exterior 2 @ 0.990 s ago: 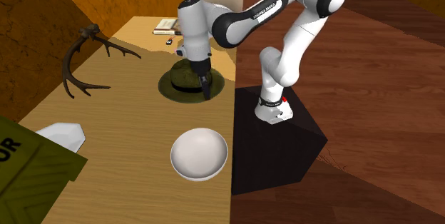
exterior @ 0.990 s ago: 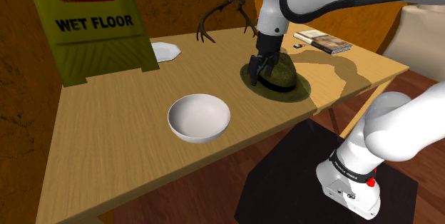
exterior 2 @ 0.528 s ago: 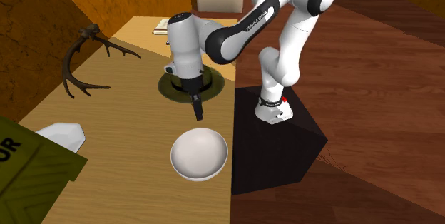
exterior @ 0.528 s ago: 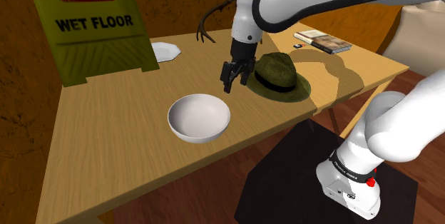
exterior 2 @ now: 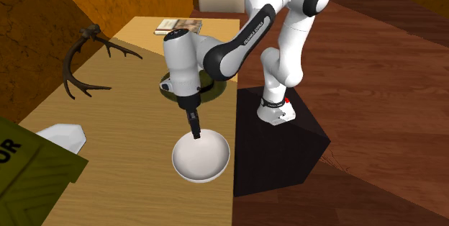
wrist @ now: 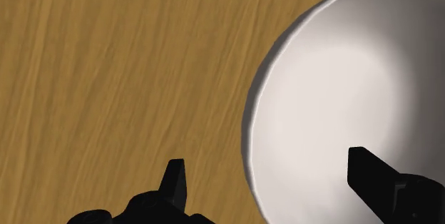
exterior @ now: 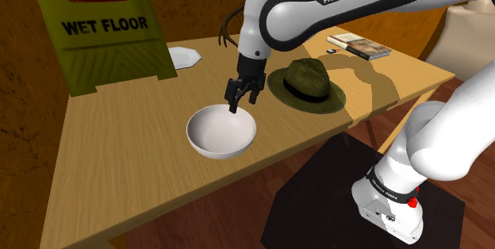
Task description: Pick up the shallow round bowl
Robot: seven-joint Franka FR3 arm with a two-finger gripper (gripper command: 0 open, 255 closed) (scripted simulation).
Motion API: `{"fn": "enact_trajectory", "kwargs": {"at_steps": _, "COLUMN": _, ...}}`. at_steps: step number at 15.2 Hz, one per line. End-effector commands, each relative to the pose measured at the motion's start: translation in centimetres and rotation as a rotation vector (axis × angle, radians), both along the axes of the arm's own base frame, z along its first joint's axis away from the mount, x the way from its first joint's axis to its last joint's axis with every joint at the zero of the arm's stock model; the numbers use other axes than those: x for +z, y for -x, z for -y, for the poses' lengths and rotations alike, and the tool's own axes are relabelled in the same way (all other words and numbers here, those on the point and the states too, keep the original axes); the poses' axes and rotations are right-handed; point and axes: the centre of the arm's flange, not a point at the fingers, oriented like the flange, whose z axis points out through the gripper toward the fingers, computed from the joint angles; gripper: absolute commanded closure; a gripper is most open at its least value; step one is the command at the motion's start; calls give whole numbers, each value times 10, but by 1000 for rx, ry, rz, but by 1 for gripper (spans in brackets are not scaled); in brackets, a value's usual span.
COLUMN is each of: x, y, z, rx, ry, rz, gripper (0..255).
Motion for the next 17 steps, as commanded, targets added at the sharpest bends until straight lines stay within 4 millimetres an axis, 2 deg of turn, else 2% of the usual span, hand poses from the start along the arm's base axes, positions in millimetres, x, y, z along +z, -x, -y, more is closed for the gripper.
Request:
{"fn": "enact_trajectory", "kwargs": {"at_steps": 1, "x": -10, "y": -1, "z": -1, "rx": 0, "ry": -1, "rz": 1, "gripper": 0}}
{"fn": "enact_trajectory", "kwargs": {"at_steps": 5, "x": -23, "y": -1, "z": -1, "rx": 0, "ry": -1, "rz": 1, "gripper": 0}}
{"fn": "enact_trajectory", "kwargs": {"at_steps": 6, "x": -23, "y": 0, "z": -1, "rx": 0, "ry": -1, "rz": 1, "gripper": 255}}
{"fn": "enact_trajectory", "kwargs": {"at_steps": 15, "x": -23, "y": -1, "z": -1, "rx": 0, "ry": -1, "rz": 1, "gripper": 255}}
{"fn": "enact_trajectory", "kwargs": {"at_steps": 17, "x": -13, "y": -1, "z": -1, "rx": 0, "ry": -1, "rz": 1, "gripper": 255}}
